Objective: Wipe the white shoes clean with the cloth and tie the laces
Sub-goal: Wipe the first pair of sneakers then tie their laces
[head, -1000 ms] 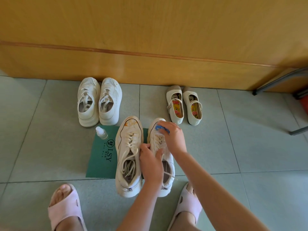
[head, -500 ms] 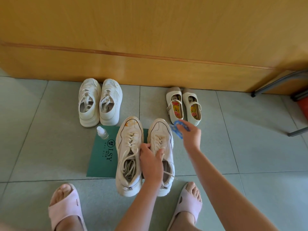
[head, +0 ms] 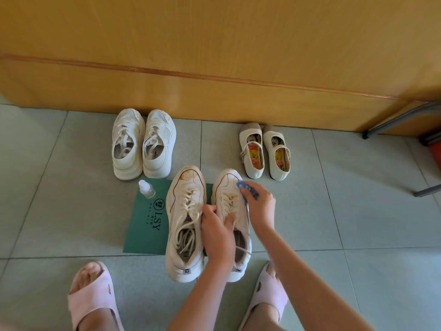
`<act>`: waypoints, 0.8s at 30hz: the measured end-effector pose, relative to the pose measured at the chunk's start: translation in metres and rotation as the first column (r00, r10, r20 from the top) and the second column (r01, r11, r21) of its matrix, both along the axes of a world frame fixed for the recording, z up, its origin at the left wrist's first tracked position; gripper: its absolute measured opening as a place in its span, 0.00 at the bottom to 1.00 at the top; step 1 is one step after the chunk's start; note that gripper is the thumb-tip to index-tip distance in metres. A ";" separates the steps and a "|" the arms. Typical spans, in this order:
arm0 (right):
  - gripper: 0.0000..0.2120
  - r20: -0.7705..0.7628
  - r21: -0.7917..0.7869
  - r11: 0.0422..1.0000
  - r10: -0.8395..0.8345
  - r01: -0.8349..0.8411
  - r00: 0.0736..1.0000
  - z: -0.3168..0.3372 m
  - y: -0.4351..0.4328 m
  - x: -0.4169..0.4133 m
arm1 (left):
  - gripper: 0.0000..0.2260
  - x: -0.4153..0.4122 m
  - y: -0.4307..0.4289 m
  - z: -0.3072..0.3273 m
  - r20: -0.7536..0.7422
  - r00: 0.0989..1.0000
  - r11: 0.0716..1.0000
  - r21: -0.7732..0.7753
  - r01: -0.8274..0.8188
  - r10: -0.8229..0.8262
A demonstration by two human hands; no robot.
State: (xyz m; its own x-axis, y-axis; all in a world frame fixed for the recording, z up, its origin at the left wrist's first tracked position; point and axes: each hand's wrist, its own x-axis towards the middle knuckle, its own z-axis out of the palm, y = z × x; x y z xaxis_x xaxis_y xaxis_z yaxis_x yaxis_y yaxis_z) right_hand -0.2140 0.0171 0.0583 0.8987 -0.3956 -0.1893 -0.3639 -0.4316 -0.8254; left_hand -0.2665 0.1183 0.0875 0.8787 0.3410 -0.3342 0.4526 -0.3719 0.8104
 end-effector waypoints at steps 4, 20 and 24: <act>0.10 0.068 -0.008 1.000 -0.012 0.013 0.998 -0.001 0.001 -0.024 | 0.15 0.000 0.000 0.003 0.001 1.000 1.000 0.004 -0.004 0.004; 0.13 -0.174 -0.068 0.995 -0.084 0.073 0.981 0.017 0.007 0.047 | 0.17 0.000 0.001 0.001 0.006 1.000 1.000 0.000 -0.013 0.013; 0.11 -0.142 -0.151 0.988 0.004 -0.026 0.990 0.018 0.030 0.063 | 0.18 0.001 0.001 0.002 0.018 1.000 1.000 0.028 -0.005 0.004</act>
